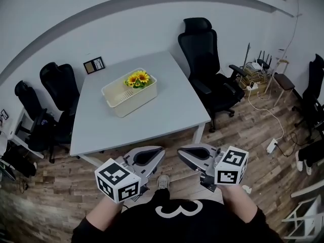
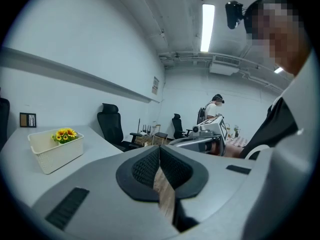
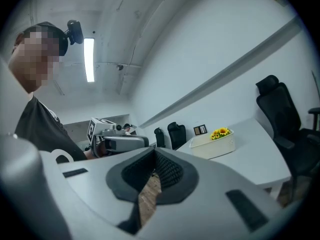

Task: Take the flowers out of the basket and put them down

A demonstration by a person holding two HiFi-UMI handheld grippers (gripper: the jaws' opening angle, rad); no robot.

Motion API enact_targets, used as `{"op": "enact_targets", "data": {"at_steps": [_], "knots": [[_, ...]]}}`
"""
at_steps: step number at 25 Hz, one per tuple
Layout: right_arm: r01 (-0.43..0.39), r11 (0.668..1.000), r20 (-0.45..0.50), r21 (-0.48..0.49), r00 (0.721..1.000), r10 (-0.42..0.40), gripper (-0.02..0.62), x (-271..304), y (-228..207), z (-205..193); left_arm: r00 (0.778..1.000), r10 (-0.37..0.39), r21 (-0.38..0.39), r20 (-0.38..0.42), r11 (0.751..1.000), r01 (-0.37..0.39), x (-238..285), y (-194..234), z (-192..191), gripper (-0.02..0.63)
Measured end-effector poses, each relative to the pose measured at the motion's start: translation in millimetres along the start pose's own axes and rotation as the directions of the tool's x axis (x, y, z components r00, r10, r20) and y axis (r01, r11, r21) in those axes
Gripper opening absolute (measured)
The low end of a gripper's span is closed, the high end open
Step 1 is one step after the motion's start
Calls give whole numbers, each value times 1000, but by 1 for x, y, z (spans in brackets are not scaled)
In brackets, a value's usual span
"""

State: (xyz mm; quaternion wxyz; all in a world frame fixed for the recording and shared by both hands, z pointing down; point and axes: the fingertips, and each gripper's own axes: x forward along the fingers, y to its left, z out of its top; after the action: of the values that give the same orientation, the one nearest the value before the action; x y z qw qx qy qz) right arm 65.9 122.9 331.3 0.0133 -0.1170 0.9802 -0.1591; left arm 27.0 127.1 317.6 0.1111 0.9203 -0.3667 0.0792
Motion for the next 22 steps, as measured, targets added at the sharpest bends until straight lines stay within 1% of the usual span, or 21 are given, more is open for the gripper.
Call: {"op": "enact_targets", "data": {"at_steps": [6, 11, 15, 18, 22], "knots": [[34, 999, -20, 6, 999, -33, 9, 31, -53, 14, 999, -48, -7, -6, 999, 48, 37, 53, 11, 12], [53, 998, -29, 41, 998, -52, 9, 71, -111, 31, 998, -64, -38, -20, 997, 63, 62, 121, 22, 12], [55, 996, -26, 74, 998, -53, 8, 110, -155, 45, 998, -57, -60, -29, 997, 56, 76, 184, 29, 14], [54, 994, -36, 93, 998, -51, 9, 144, -185, 49, 998, -50, -95, -25, 994, 47, 80, 231, 29, 12], [41, 994, -59, 98, 998, -35, 9, 189, -210, 52, 999, -28, -123, -24, 992, 25, 76, 286, 24, 12]]}}
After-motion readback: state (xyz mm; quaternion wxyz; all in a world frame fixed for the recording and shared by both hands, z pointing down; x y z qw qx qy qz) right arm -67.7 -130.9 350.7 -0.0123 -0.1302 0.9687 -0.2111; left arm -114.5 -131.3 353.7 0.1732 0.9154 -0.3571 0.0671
